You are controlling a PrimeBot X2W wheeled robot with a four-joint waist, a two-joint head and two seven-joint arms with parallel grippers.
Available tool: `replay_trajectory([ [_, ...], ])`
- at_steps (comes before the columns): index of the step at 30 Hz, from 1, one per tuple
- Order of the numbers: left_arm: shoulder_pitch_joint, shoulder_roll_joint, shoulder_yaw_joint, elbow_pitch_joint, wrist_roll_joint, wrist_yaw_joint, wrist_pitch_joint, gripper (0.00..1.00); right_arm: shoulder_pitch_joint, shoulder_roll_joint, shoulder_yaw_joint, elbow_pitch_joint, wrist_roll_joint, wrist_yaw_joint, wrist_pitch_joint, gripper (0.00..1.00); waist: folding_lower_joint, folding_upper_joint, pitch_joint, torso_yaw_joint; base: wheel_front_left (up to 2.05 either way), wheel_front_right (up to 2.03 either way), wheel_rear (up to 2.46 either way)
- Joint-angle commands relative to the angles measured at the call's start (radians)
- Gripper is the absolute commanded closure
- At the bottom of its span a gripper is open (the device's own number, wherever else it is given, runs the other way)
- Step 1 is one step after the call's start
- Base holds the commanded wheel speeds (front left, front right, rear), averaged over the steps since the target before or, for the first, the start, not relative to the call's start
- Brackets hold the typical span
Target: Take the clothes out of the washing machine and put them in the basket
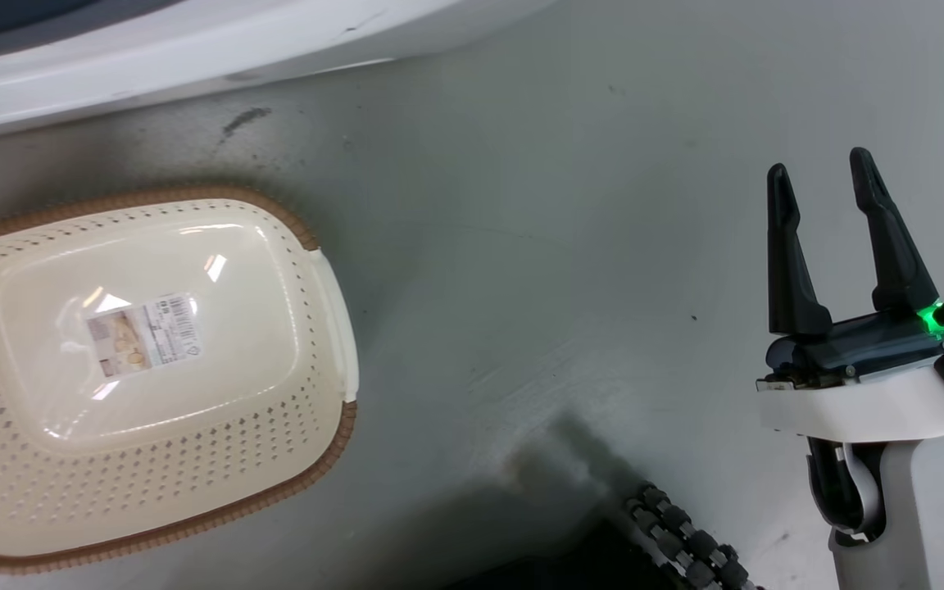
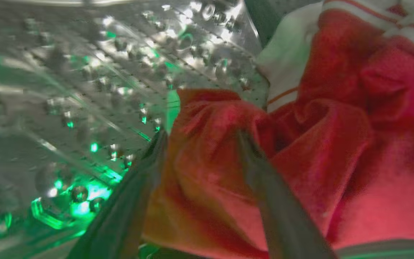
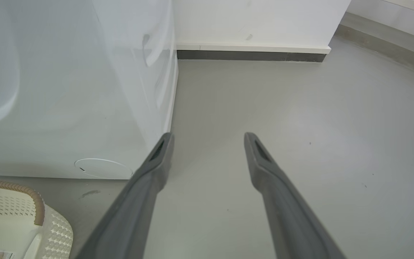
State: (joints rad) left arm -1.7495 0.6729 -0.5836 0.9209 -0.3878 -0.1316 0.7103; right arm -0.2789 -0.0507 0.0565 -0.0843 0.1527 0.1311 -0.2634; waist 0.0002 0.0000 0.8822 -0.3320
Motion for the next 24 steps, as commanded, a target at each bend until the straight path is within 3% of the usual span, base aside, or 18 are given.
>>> replay_trajectory([
  [1, -0.020, 0.013, -0.005, 0.000, -0.016, 0.002, 0.020, 0.00, -0.010, 0.001, 0.002, -0.004, 0.012, -0.001, -0.002, 0.00, -0.0002, 0.0000, 0.019, -0.019, 0.00, 0.00, 0.00],
  [13, -0.025, 0.075, -0.086, -0.028, -0.119, 0.002, 0.205, 0.00, -0.013, 0.001, 0.001, -0.008, 0.030, -0.001, -0.002, 0.00, -0.0002, 0.0000, 0.048, -0.036, 0.00, 0.00, 0.00],
  [15, -0.021, 0.075, -0.079, -0.028, -0.131, 0.002, 0.209, 0.97, -0.014, 0.001, -0.003, -0.009, 0.031, -0.001, -0.002, 0.00, -0.0002, 0.0000, 0.048, -0.036, 0.00, 0.00, 0.00],
  [24, 0.001, 0.064, -0.065, -0.034, -0.149, 0.017, 0.111, 1.00, -0.015, 0.001, -0.019, -0.003, 0.012, -0.001, -0.002, 0.00, -0.0002, 0.0000, 0.028, -0.014, 0.00, 0.00, 0.00],
])
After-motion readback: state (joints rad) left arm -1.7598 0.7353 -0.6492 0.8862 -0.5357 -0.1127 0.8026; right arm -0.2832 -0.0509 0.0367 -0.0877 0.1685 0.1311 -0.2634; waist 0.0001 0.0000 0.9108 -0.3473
